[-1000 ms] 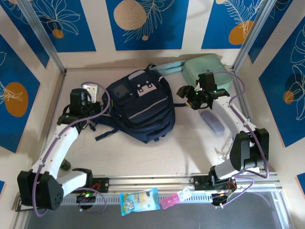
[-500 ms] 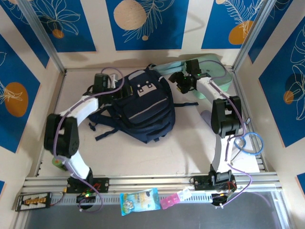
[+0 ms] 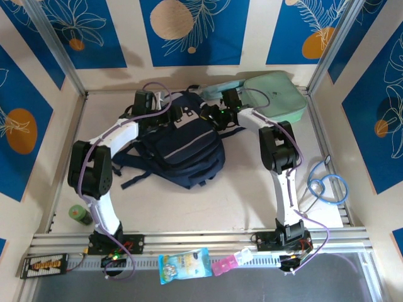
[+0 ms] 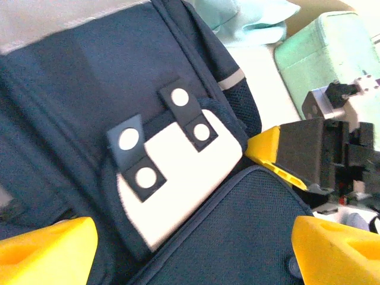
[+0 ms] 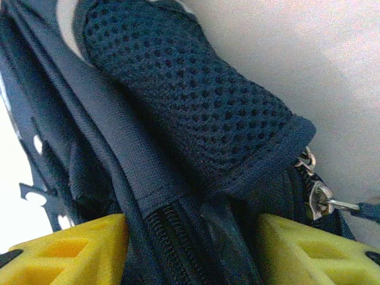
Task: Pack the student bag
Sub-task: Move the student bag to the middle-left of the table, then pick up the pencil pouch from the top-center of the table.
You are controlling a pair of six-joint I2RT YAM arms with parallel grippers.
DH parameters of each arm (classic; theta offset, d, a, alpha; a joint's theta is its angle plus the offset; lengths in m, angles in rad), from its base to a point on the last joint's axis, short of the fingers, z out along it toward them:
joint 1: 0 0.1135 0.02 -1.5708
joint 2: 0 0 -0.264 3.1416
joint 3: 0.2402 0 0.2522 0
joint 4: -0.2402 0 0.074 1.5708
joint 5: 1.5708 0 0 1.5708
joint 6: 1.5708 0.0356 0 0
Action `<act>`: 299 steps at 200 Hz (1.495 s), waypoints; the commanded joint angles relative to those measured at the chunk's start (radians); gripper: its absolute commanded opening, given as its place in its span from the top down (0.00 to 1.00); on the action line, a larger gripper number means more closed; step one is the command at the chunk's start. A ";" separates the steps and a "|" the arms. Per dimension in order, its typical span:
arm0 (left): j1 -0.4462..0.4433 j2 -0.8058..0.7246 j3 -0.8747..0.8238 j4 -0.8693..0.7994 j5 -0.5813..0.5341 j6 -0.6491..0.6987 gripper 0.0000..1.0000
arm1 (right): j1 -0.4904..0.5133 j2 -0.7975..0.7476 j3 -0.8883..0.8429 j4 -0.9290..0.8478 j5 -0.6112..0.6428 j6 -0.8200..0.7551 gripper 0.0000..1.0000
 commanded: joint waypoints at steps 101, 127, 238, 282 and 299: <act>0.005 0.154 0.058 -0.130 -0.057 0.051 0.16 | -0.058 0.052 0.263 -0.143 0.187 0.124 0.29; 0.005 0.157 0.074 -0.154 -0.052 0.080 0.16 | -0.062 0.152 0.418 -0.169 0.248 0.156 0.21; 0.003 0.160 0.009 -0.130 -0.014 0.073 0.16 | -0.055 0.514 0.846 -0.042 0.376 0.193 0.15; 0.003 0.155 -0.002 -0.141 -0.017 0.087 0.16 | -0.064 0.566 0.867 0.030 0.293 0.171 0.15; 0.003 0.158 0.000 -0.143 -0.014 0.088 0.16 | -0.069 0.569 0.854 0.096 0.249 0.165 0.16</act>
